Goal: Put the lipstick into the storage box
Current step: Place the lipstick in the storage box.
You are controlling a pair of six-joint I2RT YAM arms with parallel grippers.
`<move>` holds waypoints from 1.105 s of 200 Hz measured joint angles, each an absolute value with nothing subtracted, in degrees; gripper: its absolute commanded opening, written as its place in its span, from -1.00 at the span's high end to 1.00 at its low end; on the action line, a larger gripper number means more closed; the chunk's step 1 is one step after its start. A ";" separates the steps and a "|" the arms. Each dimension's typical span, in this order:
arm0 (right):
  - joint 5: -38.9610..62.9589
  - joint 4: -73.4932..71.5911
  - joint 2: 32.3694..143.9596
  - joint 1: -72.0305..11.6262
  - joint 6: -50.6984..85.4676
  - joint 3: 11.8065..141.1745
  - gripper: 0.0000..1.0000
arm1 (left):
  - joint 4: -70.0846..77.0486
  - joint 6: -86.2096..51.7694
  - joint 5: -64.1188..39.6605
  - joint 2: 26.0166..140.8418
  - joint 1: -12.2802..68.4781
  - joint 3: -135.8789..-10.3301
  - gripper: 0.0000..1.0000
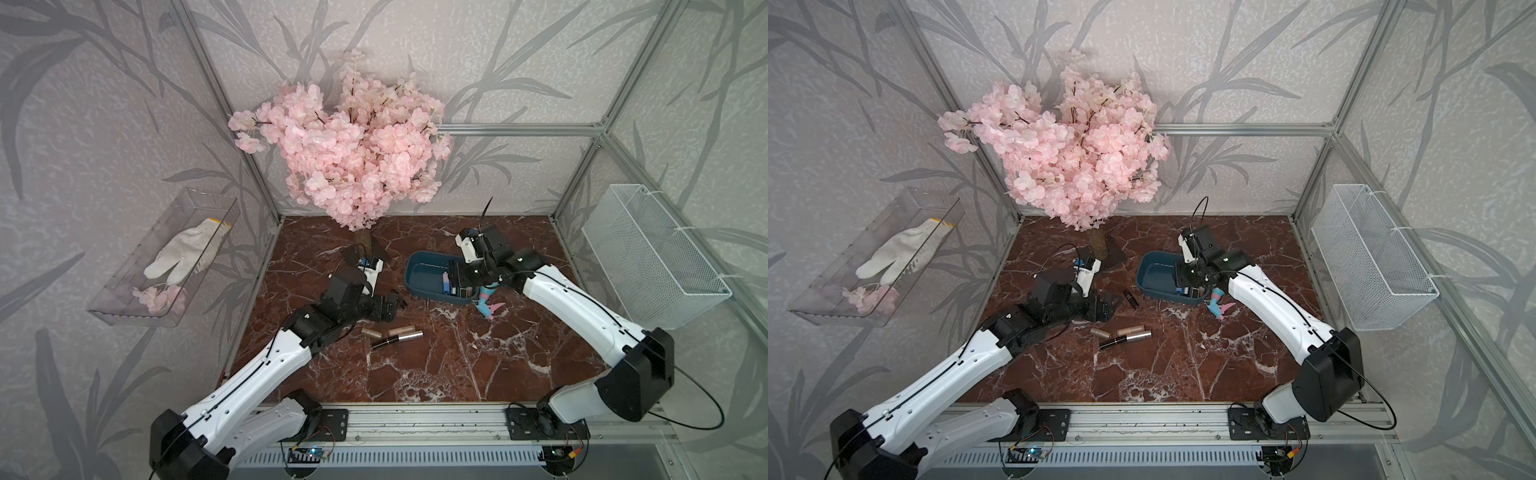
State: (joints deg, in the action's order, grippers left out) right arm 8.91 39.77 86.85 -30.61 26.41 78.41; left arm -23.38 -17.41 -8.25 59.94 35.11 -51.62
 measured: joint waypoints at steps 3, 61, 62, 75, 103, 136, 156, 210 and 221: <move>9.13 39.79 87.46 -30.41 26.83 78.81 0.69 | -23.27 -16.99 -8.43 60.64 35.11 -52.01 -0.84; 11.62 43.57 103.66 -29.63 31.92 88.42 0.69 | -22.31 -12.73 -11.11 69.06 35.11 -54.76 -0.84; 11.66 43.59 103.92 -29.63 31.94 88.53 0.69 | -22.31 -12.67 -11.16 69.19 35.11 -54.76 -0.84; 11.90 44.40 107.59 -29.63 32.32 90.06 0.69 | -22.46 -12.38 -11.64 70.06 35.09 -54.76 -0.85; 11.62 46.00 114.04 -29.63 32.49 93.56 0.68 | -22.76 -11.94 -11.92 70.65 35.07 -54.76 -0.86; 9.87 47.77 118.37 -29.63 31.57 97.65 0.68 | -22.76 -11.90 -11.90 70.39 34.70 -54.70 -0.87; 8.64 48.49 120.09 -29.63 31.00 99.94 0.67 | -22.74 -11.92 -11.92 70.22 34.48 -54.63 -0.87; 5.48 51.09 124.09 -29.56 28.84 104.38 0.65 | -22.72 -11.99 -11.90 70.15 33.93 -54.02 -0.87; 4.97 51.44 124.92 -29.54 28.56 105.16 0.65 | -22.72 -11.99 -11.92 70.15 33.74 -53.95 -0.87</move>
